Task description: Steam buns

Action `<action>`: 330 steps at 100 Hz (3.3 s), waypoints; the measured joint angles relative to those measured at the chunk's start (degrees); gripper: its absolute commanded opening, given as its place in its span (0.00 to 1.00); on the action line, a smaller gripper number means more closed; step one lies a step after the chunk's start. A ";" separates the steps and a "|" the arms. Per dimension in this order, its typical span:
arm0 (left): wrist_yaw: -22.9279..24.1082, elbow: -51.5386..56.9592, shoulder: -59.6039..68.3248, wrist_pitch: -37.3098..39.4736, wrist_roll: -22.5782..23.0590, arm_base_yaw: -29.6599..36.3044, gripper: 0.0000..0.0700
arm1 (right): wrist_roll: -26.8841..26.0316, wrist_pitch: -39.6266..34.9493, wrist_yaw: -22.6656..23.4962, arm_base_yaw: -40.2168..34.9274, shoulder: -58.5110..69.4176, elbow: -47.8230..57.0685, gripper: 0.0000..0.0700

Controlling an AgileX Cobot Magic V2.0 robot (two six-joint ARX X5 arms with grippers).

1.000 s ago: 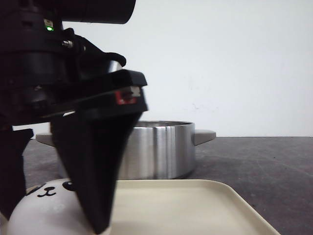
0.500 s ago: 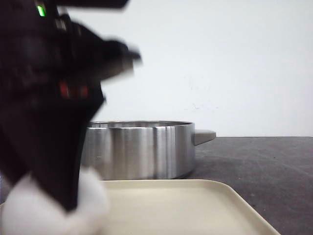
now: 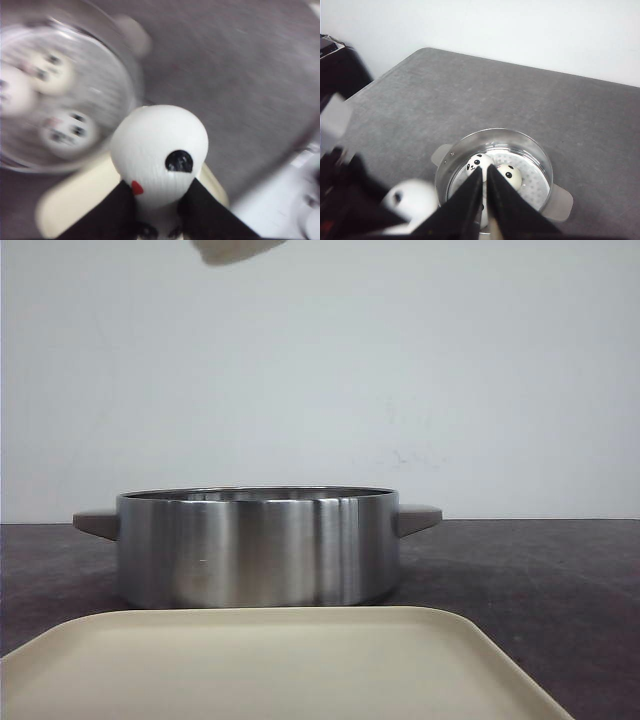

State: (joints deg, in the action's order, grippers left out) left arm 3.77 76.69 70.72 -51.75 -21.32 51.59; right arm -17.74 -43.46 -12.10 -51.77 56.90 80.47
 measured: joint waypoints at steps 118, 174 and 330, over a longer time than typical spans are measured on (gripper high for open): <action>2.38 3.91 30.10 -4.13 12.90 -17.64 0.98 | -0.04 -3.98 -1.44 0.02 0.02 0.00 0.01; 1.27 10.54 0.85 3.72 6.03 -17.29 0.03 | 4.72 0.48 -9.16 -0.33 -0.24 -1.20 0.01; 8.37 -17.88 -45.46 -4.94 5.66 -16.22 0.00 | 16.46 35.43 -2.10 0.22 -3.54 -21.35 0.01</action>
State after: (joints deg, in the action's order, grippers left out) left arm 12.14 58.81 25.26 -56.69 -15.66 35.38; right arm -1.28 -8.03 -14.20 -51.55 53.36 59.11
